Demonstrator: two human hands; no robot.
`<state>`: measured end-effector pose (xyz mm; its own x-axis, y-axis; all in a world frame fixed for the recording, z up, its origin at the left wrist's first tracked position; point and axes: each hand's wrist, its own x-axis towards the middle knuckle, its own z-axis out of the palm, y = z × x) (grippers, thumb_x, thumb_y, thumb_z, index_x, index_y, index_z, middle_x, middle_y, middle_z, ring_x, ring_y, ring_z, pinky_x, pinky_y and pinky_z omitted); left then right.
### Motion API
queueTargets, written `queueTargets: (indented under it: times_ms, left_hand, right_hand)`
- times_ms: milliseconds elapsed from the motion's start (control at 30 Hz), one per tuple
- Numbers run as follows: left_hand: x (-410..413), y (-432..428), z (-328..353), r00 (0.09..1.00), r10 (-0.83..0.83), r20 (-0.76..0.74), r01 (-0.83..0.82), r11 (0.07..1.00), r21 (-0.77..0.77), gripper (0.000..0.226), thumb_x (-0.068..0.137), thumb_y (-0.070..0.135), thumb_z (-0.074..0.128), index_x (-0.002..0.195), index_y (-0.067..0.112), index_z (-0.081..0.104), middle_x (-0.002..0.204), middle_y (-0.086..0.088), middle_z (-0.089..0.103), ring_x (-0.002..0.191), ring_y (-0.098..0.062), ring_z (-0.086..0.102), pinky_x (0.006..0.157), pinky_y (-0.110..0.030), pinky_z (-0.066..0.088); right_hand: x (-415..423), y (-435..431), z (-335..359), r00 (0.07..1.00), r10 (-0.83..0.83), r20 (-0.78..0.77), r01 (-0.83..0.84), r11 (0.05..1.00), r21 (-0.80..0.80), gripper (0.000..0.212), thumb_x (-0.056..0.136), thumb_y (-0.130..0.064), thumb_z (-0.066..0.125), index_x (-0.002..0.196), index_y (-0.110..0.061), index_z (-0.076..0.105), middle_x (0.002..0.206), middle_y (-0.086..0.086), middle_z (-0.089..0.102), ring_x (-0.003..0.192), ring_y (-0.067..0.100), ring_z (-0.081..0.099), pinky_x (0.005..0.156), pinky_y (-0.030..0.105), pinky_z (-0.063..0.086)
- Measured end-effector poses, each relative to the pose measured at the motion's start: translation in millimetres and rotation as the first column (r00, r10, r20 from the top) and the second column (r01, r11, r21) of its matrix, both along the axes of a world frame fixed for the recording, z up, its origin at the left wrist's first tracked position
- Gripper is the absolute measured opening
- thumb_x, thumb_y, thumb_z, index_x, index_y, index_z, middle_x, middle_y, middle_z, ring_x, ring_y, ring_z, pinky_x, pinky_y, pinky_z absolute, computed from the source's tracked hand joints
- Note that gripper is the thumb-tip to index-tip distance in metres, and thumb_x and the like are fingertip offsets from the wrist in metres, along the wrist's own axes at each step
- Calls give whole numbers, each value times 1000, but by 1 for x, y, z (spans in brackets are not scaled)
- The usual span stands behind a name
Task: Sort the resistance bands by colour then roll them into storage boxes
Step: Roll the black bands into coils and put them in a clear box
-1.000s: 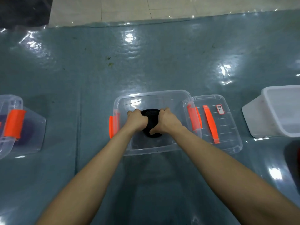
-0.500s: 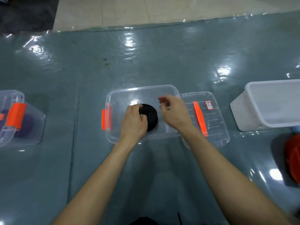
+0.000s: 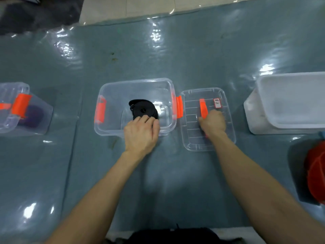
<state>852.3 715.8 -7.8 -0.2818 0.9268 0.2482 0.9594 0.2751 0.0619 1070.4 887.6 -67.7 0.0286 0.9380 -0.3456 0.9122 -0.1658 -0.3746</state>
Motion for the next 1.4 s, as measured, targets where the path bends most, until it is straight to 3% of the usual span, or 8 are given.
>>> queueTargets:
  times_ms: [367,533,633,700,800,1000,1167,1400]
  left_hand:
    - [-4,-2,-6,1000,-22,16,21,997,70,42,113,34,36,86,20,65,77,2,61,68,-25,55,59,-40,32]
    - [-3,-2,7,954,28,298,-55,995,81,41,111,48,30,109,28,65,92,6,73,84,-23,67,70,-41,47]
    - [-12,9,42,375,-47,926,-292,942,166,39,109,49,39,121,23,66,106,-4,78,97,-32,74,84,-49,61]
    - [-31,14,74,-5,-133,991,-520,847,111,39,108,48,46,128,19,62,113,-13,76,103,-37,76,84,-54,64]
    - [-78,4,102,-179,-171,969,-577,816,38,46,104,52,61,140,23,56,125,-9,74,102,-33,80,74,-53,67]
    - [-126,-31,87,108,-68,992,-551,826,117,31,109,19,64,138,11,64,88,-5,72,64,-19,64,51,-27,50]
    - [-141,-41,68,80,-29,996,-629,774,73,11,111,16,58,114,9,67,75,5,71,56,-17,70,51,-29,57]
    - [-150,-10,34,419,173,891,-540,837,91,19,99,42,62,102,28,74,93,-12,64,88,-28,62,89,-47,57]
  right_hand:
    - [34,1,89,989,-67,-133,93,975,200,42,73,-51,77,63,-11,67,60,8,63,57,27,63,52,27,34]
    - [21,-8,161,996,47,-74,-18,934,357,47,77,-54,75,60,-10,67,55,6,59,51,21,57,48,28,31]
    - [-10,-18,191,968,251,-4,-231,897,377,41,74,-51,76,64,-13,67,60,7,61,60,28,60,58,30,41]
    - [-38,-22,204,886,456,84,-451,807,381,39,72,-52,76,68,-15,67,67,7,62,67,30,62,62,32,44]
    - [-85,-31,218,652,712,261,-751,560,350,37,73,-53,74,85,-18,72,92,9,69,85,34,67,72,36,52]
    - [-153,-44,211,503,835,222,-788,337,515,39,83,-45,79,104,-13,71,107,8,66,99,31,61,86,42,52]
    - [-131,-63,146,894,398,-207,-216,787,579,64,98,-45,66,148,-7,50,142,15,56,134,35,48,116,45,39]
    - [-124,-87,98,886,198,-420,-51,941,335,49,110,-12,40,158,-2,40,165,17,40,155,32,34,129,41,28]
